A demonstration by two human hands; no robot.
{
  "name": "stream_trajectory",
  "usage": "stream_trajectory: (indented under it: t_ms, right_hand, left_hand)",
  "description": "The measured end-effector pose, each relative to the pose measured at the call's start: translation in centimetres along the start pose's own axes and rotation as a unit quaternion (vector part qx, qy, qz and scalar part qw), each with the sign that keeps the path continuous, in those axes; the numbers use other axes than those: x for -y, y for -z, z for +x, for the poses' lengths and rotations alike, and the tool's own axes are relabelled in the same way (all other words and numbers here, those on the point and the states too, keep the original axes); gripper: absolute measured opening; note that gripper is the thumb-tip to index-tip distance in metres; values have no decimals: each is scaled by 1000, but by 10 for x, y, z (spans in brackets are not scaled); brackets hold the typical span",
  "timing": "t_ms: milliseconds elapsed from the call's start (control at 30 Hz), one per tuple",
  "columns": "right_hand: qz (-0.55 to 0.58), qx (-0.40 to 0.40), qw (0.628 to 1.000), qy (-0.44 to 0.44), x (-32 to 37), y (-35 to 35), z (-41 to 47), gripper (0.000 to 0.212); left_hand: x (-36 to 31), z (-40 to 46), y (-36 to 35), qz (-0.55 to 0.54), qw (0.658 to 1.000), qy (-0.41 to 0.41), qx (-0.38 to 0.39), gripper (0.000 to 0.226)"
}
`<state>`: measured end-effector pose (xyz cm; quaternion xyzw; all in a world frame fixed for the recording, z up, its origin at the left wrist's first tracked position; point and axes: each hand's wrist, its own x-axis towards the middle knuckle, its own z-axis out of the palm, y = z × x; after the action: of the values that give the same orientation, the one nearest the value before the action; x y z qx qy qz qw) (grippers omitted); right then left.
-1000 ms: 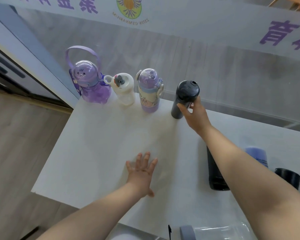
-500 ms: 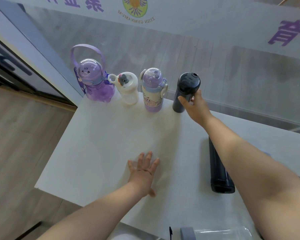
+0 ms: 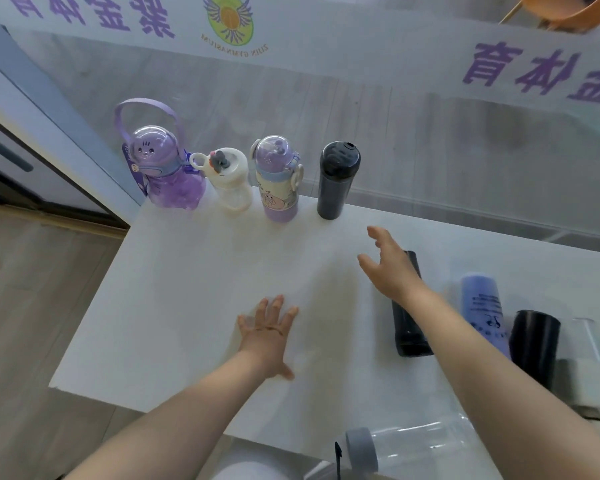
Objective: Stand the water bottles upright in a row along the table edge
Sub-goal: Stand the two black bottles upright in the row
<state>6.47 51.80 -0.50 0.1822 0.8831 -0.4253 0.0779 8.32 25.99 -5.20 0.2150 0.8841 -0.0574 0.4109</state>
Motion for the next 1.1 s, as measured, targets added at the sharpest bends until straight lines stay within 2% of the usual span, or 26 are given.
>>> stream_trajectory:
  t_ms: [100,267,400,567,733,900,1100]
  right_hand:
    - [-32,-12,999,10,-19,-2,-46,55]
    - [-89,-105,990,35,-53,-2,-112,52]
    - [-94,-150,984,-20,-81,-10,-144,65]
    - [-35,-158,982,-98,-96,-24,-158,83]
    - [21,-163,977,-135,-97,-29,-156,80]
    - [7,-170,974,-149,-94,-23,-150,74]
    - [26,-227,970,-84,-88,-7,-157,74]
  left_hand:
    - [2,1,-4,-1,1000,-3,-11,128]
    - [7,1,-14,14,998,-11,-53,127]
    - [4,0,-17,22,998,-7,-63,127]
    - [-9,-7,-26,-13,997,-19,-80,107]
    - [-26,-18,-41,-6,994,-44,-95,91]
    - [-26,-25,-48,14,994,-48,-97,97]
    - [-28,-25,-48,29,994,-41,-95,102]
